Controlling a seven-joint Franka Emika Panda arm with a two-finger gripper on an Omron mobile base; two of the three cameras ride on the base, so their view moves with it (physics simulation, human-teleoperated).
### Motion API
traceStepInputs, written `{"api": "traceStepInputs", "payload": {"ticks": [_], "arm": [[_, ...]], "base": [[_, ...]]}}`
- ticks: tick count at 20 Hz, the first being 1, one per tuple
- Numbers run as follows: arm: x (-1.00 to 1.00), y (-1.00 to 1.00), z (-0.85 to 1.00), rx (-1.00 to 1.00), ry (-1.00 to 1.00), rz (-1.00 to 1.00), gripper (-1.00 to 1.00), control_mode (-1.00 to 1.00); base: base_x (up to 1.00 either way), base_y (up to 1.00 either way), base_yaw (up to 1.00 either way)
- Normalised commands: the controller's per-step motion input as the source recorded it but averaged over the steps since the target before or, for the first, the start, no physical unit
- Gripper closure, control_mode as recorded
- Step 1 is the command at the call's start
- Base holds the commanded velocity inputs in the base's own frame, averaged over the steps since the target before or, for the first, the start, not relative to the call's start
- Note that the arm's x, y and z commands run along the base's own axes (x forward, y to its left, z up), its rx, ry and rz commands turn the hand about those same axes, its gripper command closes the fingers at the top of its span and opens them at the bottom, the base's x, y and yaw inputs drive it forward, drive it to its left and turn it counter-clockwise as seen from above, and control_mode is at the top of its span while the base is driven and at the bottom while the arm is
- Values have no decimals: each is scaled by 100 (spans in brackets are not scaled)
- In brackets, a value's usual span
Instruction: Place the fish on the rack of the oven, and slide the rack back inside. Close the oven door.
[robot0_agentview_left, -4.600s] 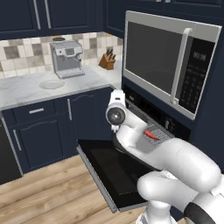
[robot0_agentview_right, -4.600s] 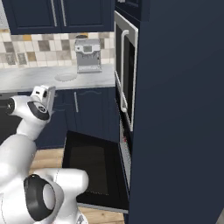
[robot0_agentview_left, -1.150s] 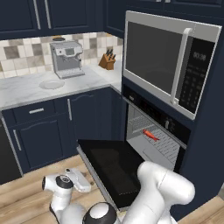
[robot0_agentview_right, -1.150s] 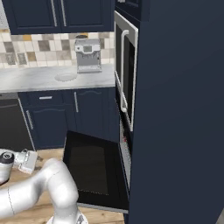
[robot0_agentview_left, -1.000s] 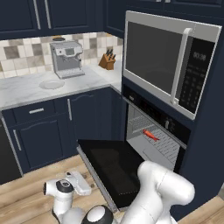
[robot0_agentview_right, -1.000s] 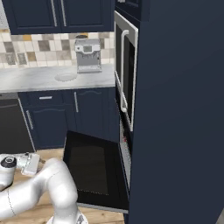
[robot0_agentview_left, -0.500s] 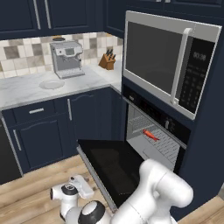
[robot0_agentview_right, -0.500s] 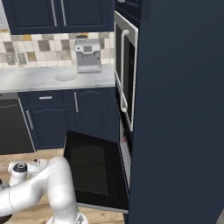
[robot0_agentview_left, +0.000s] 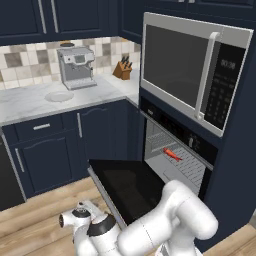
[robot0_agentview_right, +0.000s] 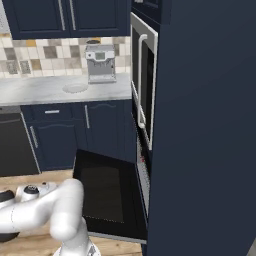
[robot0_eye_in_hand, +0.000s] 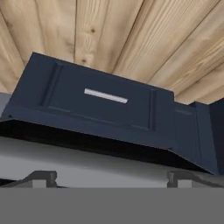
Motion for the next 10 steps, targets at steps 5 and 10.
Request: {"api": "traceStepInputs", "payload": {"ticks": [5,10], "arm": [[71,80,-100,-33,-2,-7,-100,-100],[25,39,-100,-39,0,-19,-100,-100]], "base": [[0,0,0],[0,0,0]]}}
